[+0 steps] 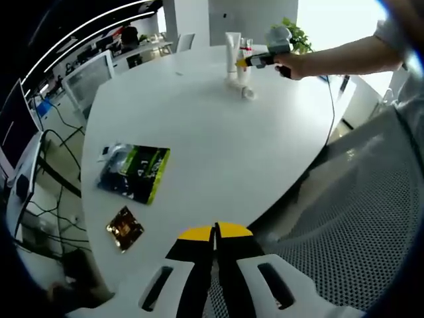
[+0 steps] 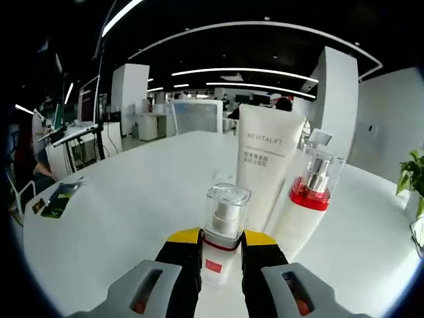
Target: Arrange the skincare products in the storage area until every visible bottle or jar stands upright without overlapping.
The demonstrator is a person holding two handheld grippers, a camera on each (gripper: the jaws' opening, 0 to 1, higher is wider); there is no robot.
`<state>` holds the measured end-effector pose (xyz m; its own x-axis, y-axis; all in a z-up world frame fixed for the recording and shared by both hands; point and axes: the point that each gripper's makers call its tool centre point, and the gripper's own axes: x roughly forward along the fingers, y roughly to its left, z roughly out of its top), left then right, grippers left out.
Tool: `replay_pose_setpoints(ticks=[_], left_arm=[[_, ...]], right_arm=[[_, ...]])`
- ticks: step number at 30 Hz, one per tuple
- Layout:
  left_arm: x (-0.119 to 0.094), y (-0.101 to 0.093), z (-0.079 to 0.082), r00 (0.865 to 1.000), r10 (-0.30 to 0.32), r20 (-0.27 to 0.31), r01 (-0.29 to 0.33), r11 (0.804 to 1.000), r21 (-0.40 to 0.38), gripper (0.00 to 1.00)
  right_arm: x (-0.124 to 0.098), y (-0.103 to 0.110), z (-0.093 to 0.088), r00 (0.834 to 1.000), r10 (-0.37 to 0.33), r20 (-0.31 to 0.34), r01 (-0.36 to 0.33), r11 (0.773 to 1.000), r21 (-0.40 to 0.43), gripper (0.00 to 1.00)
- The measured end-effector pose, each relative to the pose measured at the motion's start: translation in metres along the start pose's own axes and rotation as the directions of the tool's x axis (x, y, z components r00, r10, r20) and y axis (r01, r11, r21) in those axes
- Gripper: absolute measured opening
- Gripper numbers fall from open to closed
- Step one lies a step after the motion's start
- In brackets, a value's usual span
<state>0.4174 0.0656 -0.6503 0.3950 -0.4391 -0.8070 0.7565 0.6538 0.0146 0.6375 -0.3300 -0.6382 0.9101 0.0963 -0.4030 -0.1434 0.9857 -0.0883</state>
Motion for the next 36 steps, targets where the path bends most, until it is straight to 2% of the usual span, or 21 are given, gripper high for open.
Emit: replay_pose_setpoints(ticks=[7, 11, 13, 18, 23, 27, 29, 36], left_arm=[[0.000, 0.002, 0.000, 1.000, 0.006, 0.000, -0.006, 1.000, 0.000, 0.00], [0.000, 0.001, 0.000, 1.000, 0.006, -0.002, -0.006, 1.000, -0.001, 0.00], [0.000, 0.001, -0.001, 1.000, 0.006, -0.003, -0.006, 1.000, -0.002, 0.00], [0.000, 0.002, 0.000, 1.000, 0.008, 0.001, -0.008, 1.000, 0.000, 0.00], [0.000, 0.002, 0.000, 1.000, 0.007, -0.001, -0.007, 1.000, 0.001, 0.00], [0.000, 0.002, 0.000, 1.000, 0.007, -0.001, -0.007, 1.000, 0.001, 0.00], [0.000, 0.002, 0.000, 1.000, 0.007, -0.001, -0.007, 1.000, 0.000, 0.00], [0.000, 0.001, 0.000, 1.000, 0.005, -0.005, -0.005, 1.000, 0.004, 0.00]], right_arm=[[0.005, 0.000, 0.001, 1.000, -0.002, 0.025, 0.003, 1.000, -0.031, 0.15], [0.007, 0.001, -0.001, 0.999, -0.002, 0.039, 0.002, 1.000, -0.011, 0.15], [0.007, -0.002, -0.002, 0.999, -0.025, 0.037, 0.026, 0.999, -0.030, 0.15], [0.006, -0.007, -0.004, 0.997, -0.053, 0.059, 0.053, 0.999, 0.005, 0.15], [0.007, -0.008, -0.003, 0.995, -0.057, 0.078, 0.058, 0.998, -0.009, 0.15], [0.006, -0.008, -0.004, 0.994, -0.072, 0.081, 0.075, 0.997, -0.026, 0.15], [0.006, -0.008, -0.003, 0.993, -0.077, 0.089, 0.078, 0.997, -0.008, 0.15], [0.011, -0.010, -0.001, 0.994, -0.084, 0.071, 0.086, 0.996, -0.029, 0.16]])
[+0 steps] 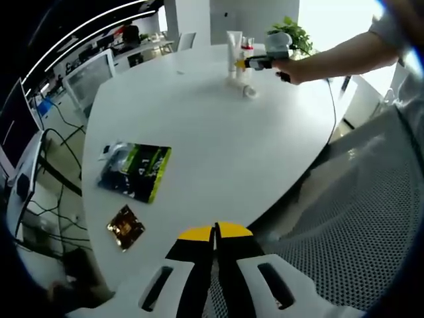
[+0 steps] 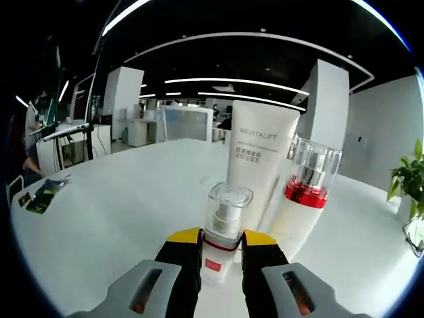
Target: Arrange the skincare products in the storage area until every visible bottle or jar stands upright without overlapping.
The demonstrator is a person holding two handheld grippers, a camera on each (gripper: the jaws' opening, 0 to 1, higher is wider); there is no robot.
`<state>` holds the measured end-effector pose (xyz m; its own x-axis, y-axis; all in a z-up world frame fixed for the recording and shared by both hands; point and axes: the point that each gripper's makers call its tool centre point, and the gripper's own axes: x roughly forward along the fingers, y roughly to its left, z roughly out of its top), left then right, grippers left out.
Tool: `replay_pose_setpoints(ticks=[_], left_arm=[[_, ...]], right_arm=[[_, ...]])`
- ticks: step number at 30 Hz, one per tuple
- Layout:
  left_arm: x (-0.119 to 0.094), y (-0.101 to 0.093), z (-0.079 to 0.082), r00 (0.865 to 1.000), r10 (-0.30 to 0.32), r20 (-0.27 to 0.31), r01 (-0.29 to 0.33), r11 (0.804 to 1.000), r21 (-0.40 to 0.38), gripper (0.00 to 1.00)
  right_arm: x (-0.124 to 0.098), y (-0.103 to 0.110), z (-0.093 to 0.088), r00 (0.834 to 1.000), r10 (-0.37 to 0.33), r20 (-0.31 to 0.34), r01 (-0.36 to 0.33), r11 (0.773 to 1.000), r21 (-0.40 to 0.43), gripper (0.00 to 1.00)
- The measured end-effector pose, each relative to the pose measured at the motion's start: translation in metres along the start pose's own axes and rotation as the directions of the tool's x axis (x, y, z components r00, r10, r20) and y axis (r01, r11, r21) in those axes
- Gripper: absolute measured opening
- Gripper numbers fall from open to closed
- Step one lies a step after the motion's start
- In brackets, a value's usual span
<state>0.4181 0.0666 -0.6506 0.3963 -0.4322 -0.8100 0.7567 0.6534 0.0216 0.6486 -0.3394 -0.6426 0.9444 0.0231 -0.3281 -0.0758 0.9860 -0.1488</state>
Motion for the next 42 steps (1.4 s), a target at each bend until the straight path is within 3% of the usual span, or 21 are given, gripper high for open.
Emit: replay_pose_setpoints(ticks=[3, 5, 8, 10, 15, 25, 35, 42], left_arm=[[-0.001, 0.001, 0.004, 1.000, 0.006, 0.020, -0.006, 1.000, -0.004, 0.00], [-0.001, 0.001, 0.002, 1.000, 0.005, 0.012, -0.005, 1.000, 0.001, 0.00], [-0.001, 0.001, 0.002, 1.000, 0.007, 0.012, -0.007, 1.000, 0.000, 0.00], [-0.001, 0.001, 0.002, 1.000, 0.009, 0.013, -0.009, 1.000, 0.000, 0.00], [-0.001, 0.002, 0.003, 1.000, 0.011, 0.015, -0.011, 1.000, 0.003, 0.00], [-0.001, 0.002, 0.004, 1.000, 0.012, 0.024, -0.012, 1.000, 0.006, 0.00], [-0.002, 0.002, 0.004, 1.000, 0.013, 0.026, -0.014, 1.000, 0.009, 0.00], [-0.002, 0.003, 0.004, 1.000, 0.015, 0.024, -0.016, 1.000, 0.010, 0.00]], right_arm=[[0.000, -0.001, 0.000, 1.000, 0.001, -0.012, -0.001, 1.000, -0.007, 0.17], [0.000, -0.007, -0.001, 0.999, -0.038, -0.038, 0.036, 0.998, -0.045, 0.17], [0.002, -0.004, 0.000, 0.999, -0.027, -0.031, 0.028, 0.999, 0.034, 0.21], [0.003, -0.004, 0.001, 0.999, -0.033, -0.031, 0.034, 0.999, 0.028, 0.27], [0.003, -0.007, 0.000, 0.998, -0.041, -0.045, 0.042, 0.998, 0.042, 0.26], [-0.014, -0.004, -0.031, 0.992, -0.032, -0.122, 0.039, 0.998, 0.057, 0.20], [-0.020, -0.012, -0.039, 0.985, -0.048, -0.163, 0.057, 0.997, 0.048, 0.09], [-0.017, -0.012, -0.029, 0.989, -0.043, -0.144, 0.051, 0.997, 0.053, 0.06]])
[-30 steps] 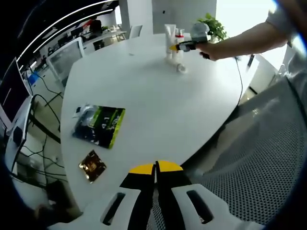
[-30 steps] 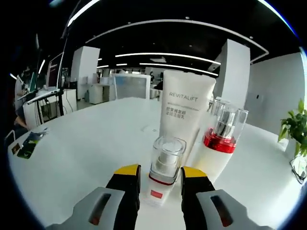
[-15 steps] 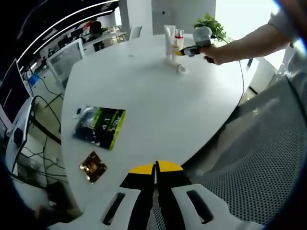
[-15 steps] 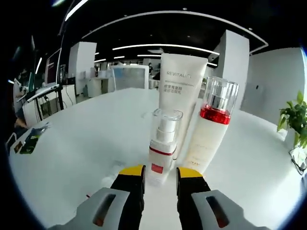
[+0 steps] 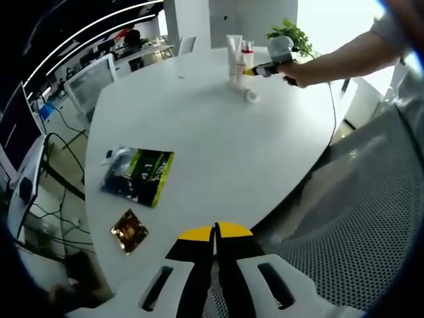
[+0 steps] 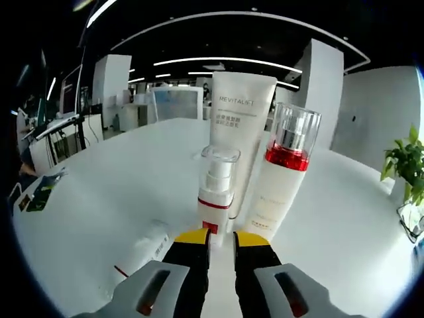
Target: Arrange the skincare products in the storage area until every visible bottle or jar stands upright without overlapping.
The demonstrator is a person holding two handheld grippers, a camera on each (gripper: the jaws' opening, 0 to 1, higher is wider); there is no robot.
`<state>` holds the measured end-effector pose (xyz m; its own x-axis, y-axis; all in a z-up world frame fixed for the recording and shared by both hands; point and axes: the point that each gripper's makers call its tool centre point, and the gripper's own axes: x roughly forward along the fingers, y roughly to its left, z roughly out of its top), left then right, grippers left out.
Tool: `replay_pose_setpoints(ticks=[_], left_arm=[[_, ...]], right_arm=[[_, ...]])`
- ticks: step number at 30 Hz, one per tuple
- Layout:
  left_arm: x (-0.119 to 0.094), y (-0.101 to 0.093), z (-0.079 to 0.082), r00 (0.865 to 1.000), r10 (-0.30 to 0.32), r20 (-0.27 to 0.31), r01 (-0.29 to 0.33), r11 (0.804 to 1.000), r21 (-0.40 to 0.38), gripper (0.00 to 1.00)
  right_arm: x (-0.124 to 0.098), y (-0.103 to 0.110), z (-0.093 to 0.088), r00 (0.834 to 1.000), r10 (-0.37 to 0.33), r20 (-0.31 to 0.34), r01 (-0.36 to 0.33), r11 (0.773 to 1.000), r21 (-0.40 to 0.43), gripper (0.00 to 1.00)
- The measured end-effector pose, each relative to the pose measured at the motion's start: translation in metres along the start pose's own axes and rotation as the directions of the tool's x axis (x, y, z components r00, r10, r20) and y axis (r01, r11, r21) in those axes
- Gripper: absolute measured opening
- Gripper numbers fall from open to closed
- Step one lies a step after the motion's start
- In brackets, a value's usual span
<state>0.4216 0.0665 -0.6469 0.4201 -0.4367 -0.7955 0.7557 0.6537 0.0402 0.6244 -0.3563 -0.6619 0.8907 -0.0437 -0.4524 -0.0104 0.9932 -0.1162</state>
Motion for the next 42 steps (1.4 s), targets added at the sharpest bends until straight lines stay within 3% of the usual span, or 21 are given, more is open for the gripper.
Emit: replay_pose_setpoints(ticks=[12, 18, 20, 24, 27, 29, 33, 42], left_arm=[[0.000, 0.000, 0.000, 1.000, -0.002, -0.002, 0.002, 1.000, -0.002, 0.00], [0.000, 0.000, 0.000, 1.000, -0.001, -0.003, 0.001, 1.000, -0.001, 0.00], [0.000, 0.000, 0.000, 1.000, -0.003, -0.002, 0.003, 1.000, -0.001, 0.00], [0.000, -0.001, 0.001, 1.000, -0.009, 0.002, 0.009, 1.000, 0.000, 0.00], [0.000, -0.002, 0.001, 1.000, -0.011, 0.002, 0.011, 1.000, 0.003, 0.00], [0.000, -0.002, 0.001, 1.000, -0.011, 0.000, 0.011, 1.000, 0.005, 0.00], [0.000, -0.002, 0.001, 1.000, -0.012, 0.000, 0.012, 1.000, 0.007, 0.00], [0.000, -0.002, 0.002, 1.000, -0.009, 0.007, 0.008, 1.000, 0.009, 0.00]], right_arm=[[0.001, 0.002, 0.004, 1.000, 0.006, 0.003, -0.006, 0.999, 0.049, 0.07], [-0.011, 0.018, -0.022, 0.997, 0.050, -0.059, -0.046, 0.996, 0.073, 0.14], [-0.017, 0.029, -0.030, 0.993, 0.082, -0.081, -0.072, 0.990, 0.122, 0.19], [-0.026, 0.045, -0.027, 0.991, 0.127, -0.050, -0.111, 0.961, 0.253, 0.31], [-0.027, 0.055, -0.029, 0.984, 0.161, -0.070, -0.141, 0.962, 0.233, 0.34], [-0.028, 0.071, -0.031, 0.972, 0.221, -0.084, -0.199, 0.957, 0.212, 0.37], [-0.029, 0.090, -0.035, 0.953, 0.271, -0.137, -0.252, 0.957, 0.142, 0.41], [-0.041, 0.098, -0.055, 0.951, 0.230, -0.206, -0.204, 0.969, 0.138, 0.36]])
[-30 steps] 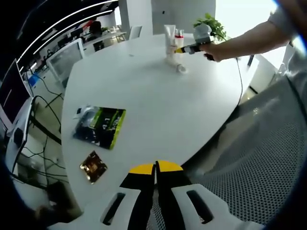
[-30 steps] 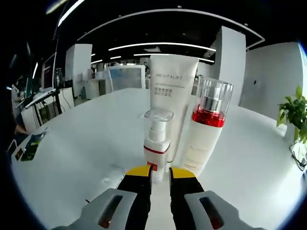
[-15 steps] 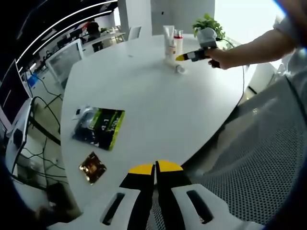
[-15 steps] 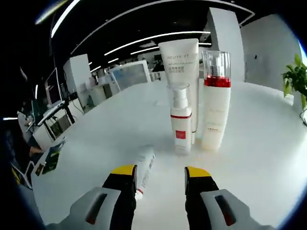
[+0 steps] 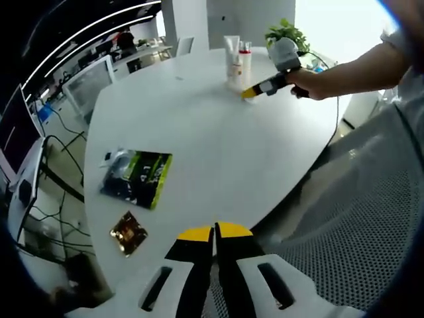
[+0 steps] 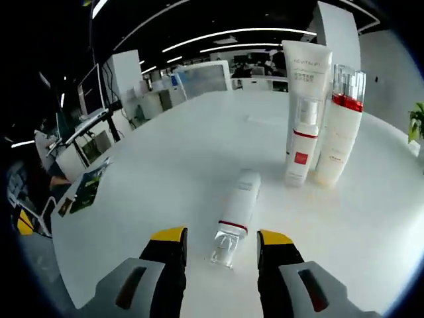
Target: Arrange the skincare products in the storage area until every visible bottle or jar stands upright without overlapping.
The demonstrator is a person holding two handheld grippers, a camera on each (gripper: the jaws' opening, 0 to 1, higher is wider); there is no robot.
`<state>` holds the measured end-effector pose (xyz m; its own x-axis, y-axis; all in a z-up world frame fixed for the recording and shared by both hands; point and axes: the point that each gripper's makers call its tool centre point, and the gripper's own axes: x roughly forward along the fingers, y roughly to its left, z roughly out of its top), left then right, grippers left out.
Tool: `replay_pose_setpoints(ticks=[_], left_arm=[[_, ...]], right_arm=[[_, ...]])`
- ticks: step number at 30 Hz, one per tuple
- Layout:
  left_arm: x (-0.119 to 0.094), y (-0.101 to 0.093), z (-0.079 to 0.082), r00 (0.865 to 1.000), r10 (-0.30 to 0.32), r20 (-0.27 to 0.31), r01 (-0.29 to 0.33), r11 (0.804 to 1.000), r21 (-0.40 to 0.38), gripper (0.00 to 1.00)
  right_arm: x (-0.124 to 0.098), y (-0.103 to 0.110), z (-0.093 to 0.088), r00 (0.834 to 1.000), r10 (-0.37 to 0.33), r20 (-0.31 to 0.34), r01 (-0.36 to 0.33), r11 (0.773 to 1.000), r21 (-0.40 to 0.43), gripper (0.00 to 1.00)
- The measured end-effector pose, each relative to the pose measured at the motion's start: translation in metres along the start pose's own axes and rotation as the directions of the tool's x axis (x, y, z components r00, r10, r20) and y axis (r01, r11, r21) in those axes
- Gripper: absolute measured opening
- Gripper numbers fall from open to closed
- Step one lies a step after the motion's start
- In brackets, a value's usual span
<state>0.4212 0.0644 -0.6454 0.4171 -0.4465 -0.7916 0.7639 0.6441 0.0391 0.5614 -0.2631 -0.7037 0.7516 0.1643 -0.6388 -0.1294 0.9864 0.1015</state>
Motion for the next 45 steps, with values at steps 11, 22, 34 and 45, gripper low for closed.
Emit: replay_pose_setpoints(ticks=[11, 22, 34, 45], left_arm=[[0.000, 0.000, -0.001, 1.000, -0.001, -0.003, 0.001, 1.000, 0.007, 0.00], [-0.002, 0.001, 0.002, 1.000, 0.006, 0.009, -0.006, 1.000, 0.010, 0.00], [-0.002, 0.002, 0.004, 1.000, 0.013, 0.016, -0.013, 1.000, 0.017, 0.00], [-0.002, -0.002, 0.004, 1.000, 0.004, 0.014, -0.005, 0.999, 0.034, 0.00]], right_arm=[[0.000, -0.009, -0.021, 0.997, -0.036, -0.061, 0.029, 0.994, -0.103, 0.14], [-0.006, -0.001, -0.013, 0.996, 0.079, -0.052, -0.079, 0.997, -0.007, 0.11], [-0.043, 0.028, 0.008, 0.973, 0.227, 0.029, -0.228, 0.974, 0.014, 0.10], [-0.102, 0.071, 0.032, 0.934, 0.331, 0.137, -0.326, 0.944, -0.058, 0.10]])
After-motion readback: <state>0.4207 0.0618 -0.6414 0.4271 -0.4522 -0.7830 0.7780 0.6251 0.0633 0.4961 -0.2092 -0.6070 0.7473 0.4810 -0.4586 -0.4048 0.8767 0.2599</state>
